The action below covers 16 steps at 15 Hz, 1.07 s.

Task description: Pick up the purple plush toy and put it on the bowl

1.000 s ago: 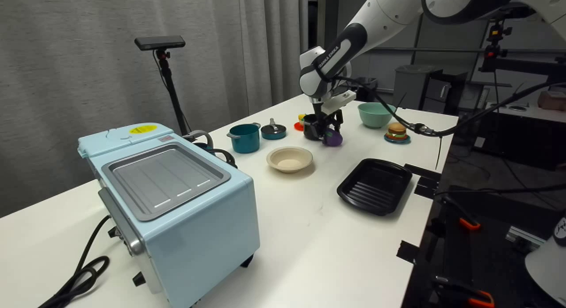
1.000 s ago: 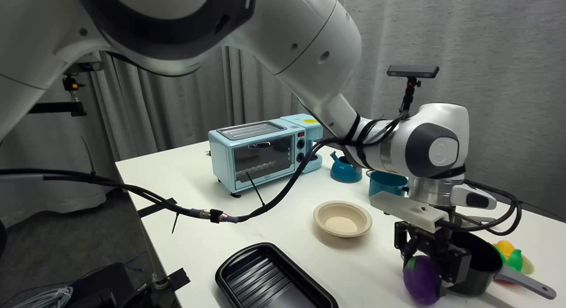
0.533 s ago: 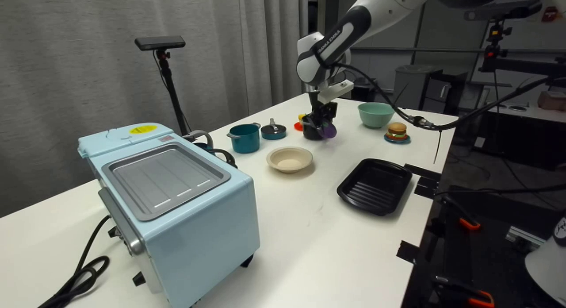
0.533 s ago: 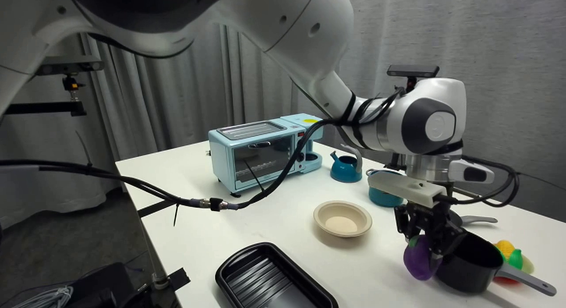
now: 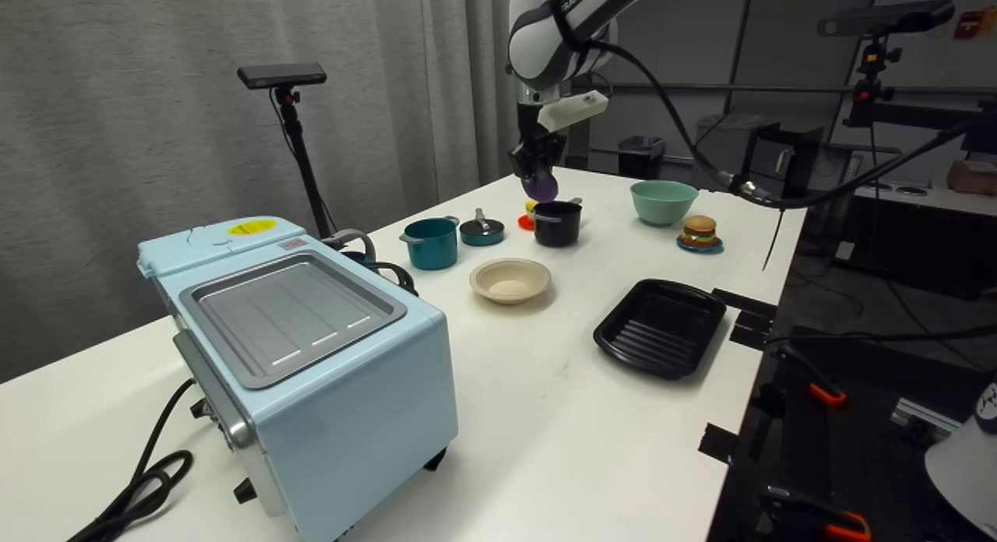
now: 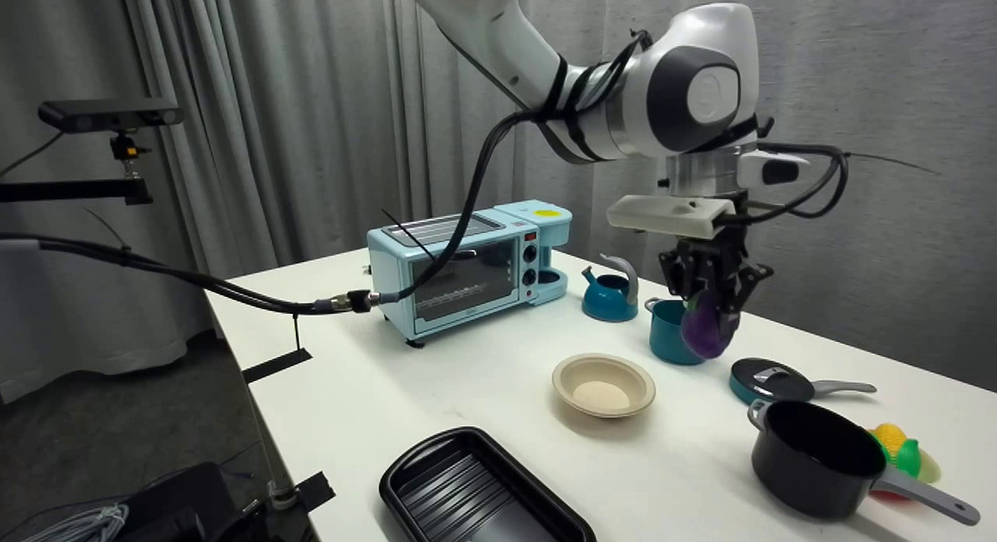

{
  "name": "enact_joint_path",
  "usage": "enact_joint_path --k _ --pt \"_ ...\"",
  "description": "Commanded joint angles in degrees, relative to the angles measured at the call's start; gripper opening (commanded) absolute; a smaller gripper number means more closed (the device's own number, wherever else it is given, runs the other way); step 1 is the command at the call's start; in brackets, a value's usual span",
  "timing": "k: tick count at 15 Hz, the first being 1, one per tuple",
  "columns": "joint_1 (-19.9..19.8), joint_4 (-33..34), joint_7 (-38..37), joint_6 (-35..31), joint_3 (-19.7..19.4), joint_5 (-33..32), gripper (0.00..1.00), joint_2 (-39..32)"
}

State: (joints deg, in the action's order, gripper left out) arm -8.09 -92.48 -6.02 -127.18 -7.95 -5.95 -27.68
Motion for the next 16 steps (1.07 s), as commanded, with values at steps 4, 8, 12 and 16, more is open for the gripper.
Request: enact_joint_path --k 4,8,12,16 --pt "-0.8 0.5 6.5 0.5 5.6 8.8 0.07 1.8" --pt "-0.6 1.7 9.3 3.4 6.6 12.0 0.07 -0.5" --pt "-0.3 4.1 8.2 6.6 5.9 11.2 0.07 -5.1" --pt "0.0 7.8 7.7 10.4 5.6 10.3 0.07 -10.4"
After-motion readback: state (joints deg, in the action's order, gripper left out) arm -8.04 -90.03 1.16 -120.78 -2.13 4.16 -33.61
